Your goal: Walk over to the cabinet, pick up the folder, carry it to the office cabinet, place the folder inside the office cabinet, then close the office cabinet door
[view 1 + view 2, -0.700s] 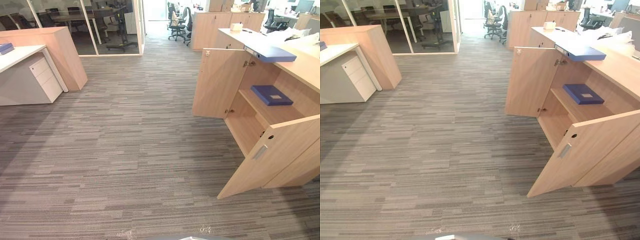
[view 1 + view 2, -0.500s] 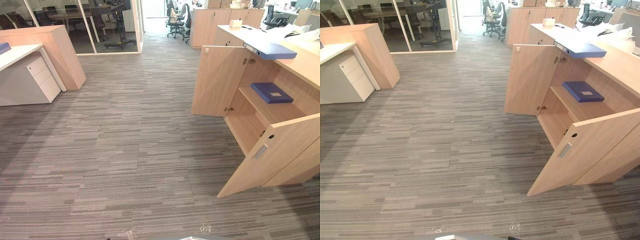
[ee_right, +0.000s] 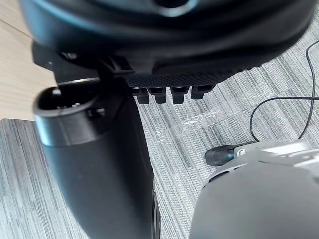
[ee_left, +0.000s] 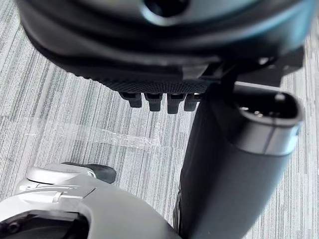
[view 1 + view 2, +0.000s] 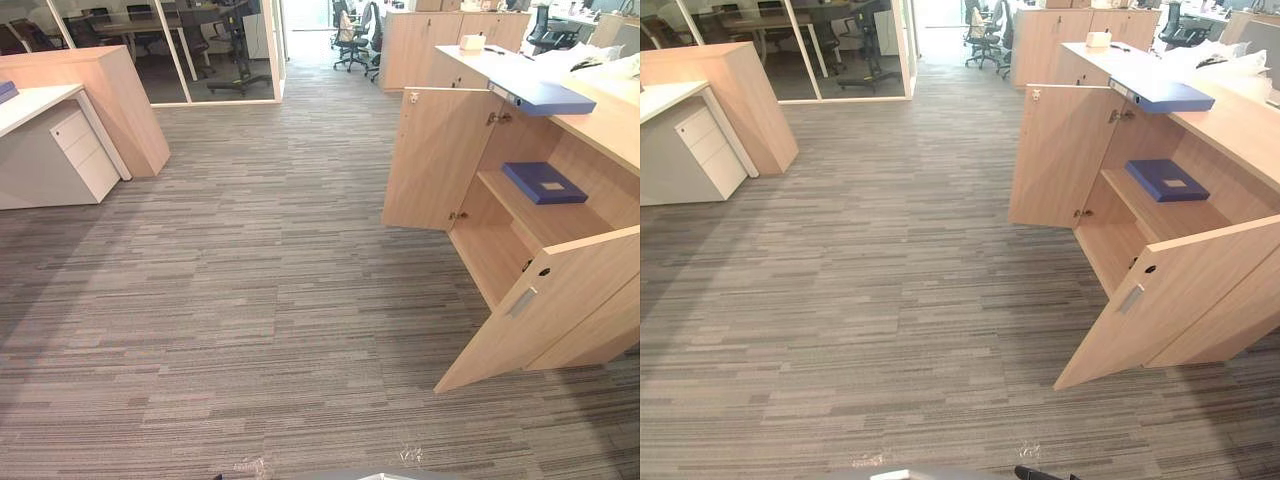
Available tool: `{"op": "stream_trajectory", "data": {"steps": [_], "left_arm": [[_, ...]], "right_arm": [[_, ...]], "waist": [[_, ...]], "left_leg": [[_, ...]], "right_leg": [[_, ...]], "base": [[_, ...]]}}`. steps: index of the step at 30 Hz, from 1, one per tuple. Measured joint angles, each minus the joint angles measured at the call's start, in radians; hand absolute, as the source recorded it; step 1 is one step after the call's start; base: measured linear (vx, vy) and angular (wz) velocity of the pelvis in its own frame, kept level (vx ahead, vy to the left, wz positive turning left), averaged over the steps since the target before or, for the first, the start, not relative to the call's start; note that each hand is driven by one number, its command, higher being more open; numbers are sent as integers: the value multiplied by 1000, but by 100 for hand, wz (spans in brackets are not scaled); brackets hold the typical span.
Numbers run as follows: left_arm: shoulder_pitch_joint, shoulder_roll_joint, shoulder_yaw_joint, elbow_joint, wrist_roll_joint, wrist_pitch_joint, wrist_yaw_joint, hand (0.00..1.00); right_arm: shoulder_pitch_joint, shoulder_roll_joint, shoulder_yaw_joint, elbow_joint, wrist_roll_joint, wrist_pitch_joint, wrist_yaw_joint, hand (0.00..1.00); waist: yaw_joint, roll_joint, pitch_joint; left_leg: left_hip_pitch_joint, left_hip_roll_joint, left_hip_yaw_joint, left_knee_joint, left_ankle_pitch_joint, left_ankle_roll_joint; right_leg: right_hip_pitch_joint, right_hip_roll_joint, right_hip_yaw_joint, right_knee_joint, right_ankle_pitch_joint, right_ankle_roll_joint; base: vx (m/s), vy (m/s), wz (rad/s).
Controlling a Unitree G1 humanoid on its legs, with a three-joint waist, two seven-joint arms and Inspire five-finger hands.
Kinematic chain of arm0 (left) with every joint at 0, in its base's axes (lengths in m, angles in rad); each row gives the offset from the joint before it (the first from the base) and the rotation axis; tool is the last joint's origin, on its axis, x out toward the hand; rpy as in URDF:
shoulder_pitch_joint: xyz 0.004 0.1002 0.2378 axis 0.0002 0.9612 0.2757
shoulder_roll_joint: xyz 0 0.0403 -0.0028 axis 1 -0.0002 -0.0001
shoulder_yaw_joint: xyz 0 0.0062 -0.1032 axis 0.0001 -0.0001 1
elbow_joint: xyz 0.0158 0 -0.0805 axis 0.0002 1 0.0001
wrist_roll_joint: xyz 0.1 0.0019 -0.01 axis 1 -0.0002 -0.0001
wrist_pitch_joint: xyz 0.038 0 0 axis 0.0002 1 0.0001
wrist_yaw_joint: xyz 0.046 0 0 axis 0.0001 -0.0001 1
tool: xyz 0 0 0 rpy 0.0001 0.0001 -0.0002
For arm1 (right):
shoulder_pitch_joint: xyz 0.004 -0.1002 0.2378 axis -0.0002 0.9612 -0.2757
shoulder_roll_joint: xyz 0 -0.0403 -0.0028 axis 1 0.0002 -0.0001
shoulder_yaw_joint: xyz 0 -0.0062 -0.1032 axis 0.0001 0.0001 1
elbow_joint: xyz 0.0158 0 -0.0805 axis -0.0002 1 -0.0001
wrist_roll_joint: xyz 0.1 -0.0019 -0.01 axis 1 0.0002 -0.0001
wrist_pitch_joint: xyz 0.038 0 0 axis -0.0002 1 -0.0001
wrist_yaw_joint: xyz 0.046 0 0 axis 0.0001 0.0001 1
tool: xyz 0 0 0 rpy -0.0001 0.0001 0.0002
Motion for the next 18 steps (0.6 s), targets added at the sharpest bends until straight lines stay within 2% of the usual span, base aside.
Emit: {"op": "stream_trajectory", "data": {"steps": [2,3,5,7,8,9,10,11,14,16,17,18], "left_arm": [[-7,-1,2,-12,0,-1,7,100],[-11,-12,9,-48,0,-4,11,100],[-12,-33,34,-122,3,-10,17,100],[-12,-50,56,-179,3,-18,19,100],[0,-61,63,-226,3,-32,19,100],[1,-63,65,-238,3,-34,19,100],[2,-67,74,-253,5,-39,20,100],[5,-70,76,-259,5,-41,21,100],[17,-86,95,-277,6,-45,25,100],[22,-111,131,-277,1,-44,43,100],[27,-117,135,-276,-4,-44,49,100],[27,-122,157,-271,-11,-44,55,100]], "right_arm": [[-14,7,-6,0,0,0,-1,100],[-27,7,-7,-5,1,-1,-1,100],[-24,3,-2,-41,3,-1,-5,100],[-24,1,12,-50,9,-1,-14,100],[-24,0,28,-51,9,0,-22,100],[-24,0,35,-51,10,1,-25,100],[-24,0,47,-53,10,1,-26,100],[-24,2,44,-58,10,1,-26,100],[-30,4,44,-74,24,1,-28,100],[-28,3,43,-74,40,1,-41,100],[-27,2,43,-74,41,1,-43,100],[-23,9,37,-71,40,0,-46,100]], "waist": [[0,0,21],[0,5,50],[15,25,91],[25,18,117],[37,19,123],[39,16,122],[42,3,118],[44,2,117],[47,2,115],[49,8,111],[51,11,109],[58,3,105]], "left_leg": [[-34,1,-2,70,-29,-15],[-88,12,-2,191,-86,-23],[-200,55,26,456,-166,-80],[-315,82,58,706,-130,-65],[-394,114,93,861,-140,-45],[-419,125,104,889,-145,-45],[-450,141,122,882,-145,-45],[-462,147,124,854,-145,-46],[-474,156,108,542,-129,-45],[-471,156,69,283,-45,-57],[-470,158,54,240,-27,-62],[-458,146,89,256,84,-98]], "right_leg": [[-3,-2,-3,10,-1,-1],[-11,4,-9,33,-22,-17],[-21,15,-54,88,-62,-44],[-20,10,-51,139,-90,-54],[-18,-4,-48,184,-121,-53],[-16,-14,-47,195,-131,-50],[-5,-37,-43,196,-140,-37],[-2,-49,-40,196,-143,-31],[9,-111,-25,194,-167,14],[34,-170,-22,192,-204,82],[43,-185,-19,192,-216,102],[75,-229,-14,186,-240,136]], "base": [[-36,9,6],[-93,7,9],[-145,27,8],[-77,15,-3],[-4,6,-10],[56,29,-8],[65,36,-5],[108,91,-11],[279,250,-5],[342,348,-2],[387,434,-17],[429,483,-45]]}}
